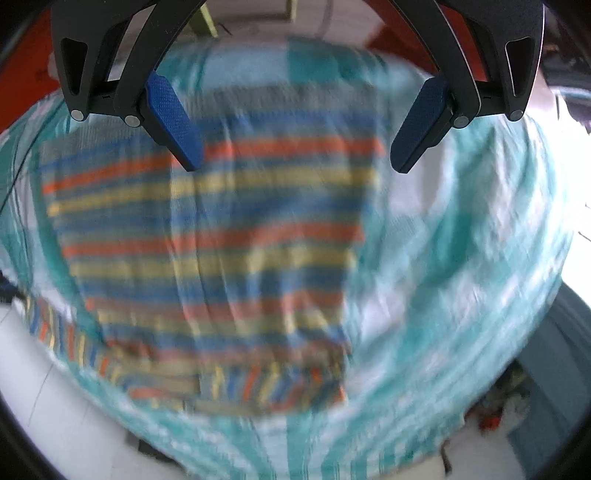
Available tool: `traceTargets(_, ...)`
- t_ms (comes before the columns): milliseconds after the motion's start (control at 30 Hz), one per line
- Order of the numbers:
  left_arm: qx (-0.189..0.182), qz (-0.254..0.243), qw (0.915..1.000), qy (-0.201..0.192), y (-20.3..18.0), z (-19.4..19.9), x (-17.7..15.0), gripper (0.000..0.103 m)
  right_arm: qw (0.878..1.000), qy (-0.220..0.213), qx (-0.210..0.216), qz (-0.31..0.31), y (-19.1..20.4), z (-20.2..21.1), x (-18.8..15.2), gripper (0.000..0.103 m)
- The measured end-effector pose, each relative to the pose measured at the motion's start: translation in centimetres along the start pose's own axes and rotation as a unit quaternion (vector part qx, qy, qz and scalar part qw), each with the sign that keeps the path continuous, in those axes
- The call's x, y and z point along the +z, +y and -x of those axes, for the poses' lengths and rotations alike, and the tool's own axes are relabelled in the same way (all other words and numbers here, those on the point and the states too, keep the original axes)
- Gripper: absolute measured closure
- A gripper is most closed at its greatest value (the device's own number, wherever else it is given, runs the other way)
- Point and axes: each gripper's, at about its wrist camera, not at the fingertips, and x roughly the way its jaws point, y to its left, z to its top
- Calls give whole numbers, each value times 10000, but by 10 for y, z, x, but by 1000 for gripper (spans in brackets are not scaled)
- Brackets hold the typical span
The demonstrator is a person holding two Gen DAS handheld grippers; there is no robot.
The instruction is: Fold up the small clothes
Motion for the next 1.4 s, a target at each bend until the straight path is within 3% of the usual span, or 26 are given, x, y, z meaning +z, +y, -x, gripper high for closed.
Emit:
traceTargets(33,21,1,9999,-136,5,4,10,1,9999,-57,-125,44,2,4,-3,85)
traceTargets(133,-150,139,9976,-666,23,16,61,1,9960,-487,-651,363,9,32,-22,57)
traceTargets(200,-527,40,9937,-988,18,9,101,0,9896,-937,-888,627,20,56,-37,39)
traceTargets(300,-331,-562,9928,-1007,-13,-32,140,1,9819,-1307,-882,1050,34,86,-63,34)
traceTargets(367,-399,-1036,9902,-844,-42,-67,158,2,9775,-1439,-1062,1121,39,99,-77,27)
traceTargets(467,-509,-1951,9761,-815,-87,-101,171,2,9817,-1409,-955,857,29,108,-100,27)
traceTargets(533,-452,-2443,9655,-776,-103,-122,174,10,9841,-1272,-833,915,27,110,-116,27)
traceTargets(600,-449,-2827,9570,-471,-110,-148,177,32,9844,-1168,-712,1105,31,110,-128,27)
traceTargets(733,-841,-2730,9579,-290,-99,-164,183,44,9842,-1074,-457,1330,47,106,-138,27)
traceTargets(767,-999,-2668,9582,-249,-97,-165,186,56,9837,-1080,-410,1377,52,102,-139,27)
traceTargets(800,-1175,-2598,9583,-196,-95,-166,189,75,9831,-1084,-388,1421,55,100,-140,27)
traceTargets(867,-1412,-2394,9606,-86,-90,-170,197,92,9812,-1105,-336,1549,63,98,-142,27)
traceTargets(967,-1710,-1786,9687,-236,-71,-158,207,96,9794,-1151,-281,1634,71,99,-147,27)
traceTargets(1067,-1849,-562,9790,-655,-8,-130,215,97,9770,-1251,-286,1702,76,104,-150,27)
traceTargets(1100,-1776,53,9806,-829,28,-119,216,97,9764,-1288,-288,1712,77,106,-151,27)
traceTargets(1200,-1308,1644,9718,-1068,127,-107,199,97,9758,-1379,-254,1677,77,110,-150,27)
traceTargets(1267,-495,2631,9573,-1094,199,-109,172,97,9759,-1410,-205,1651,78,112,-149,27)
traceTargets(1400,516,3344,9394,-547,269,-143,123,99,9768,-1316,-80,1687,87,108,-153,27)
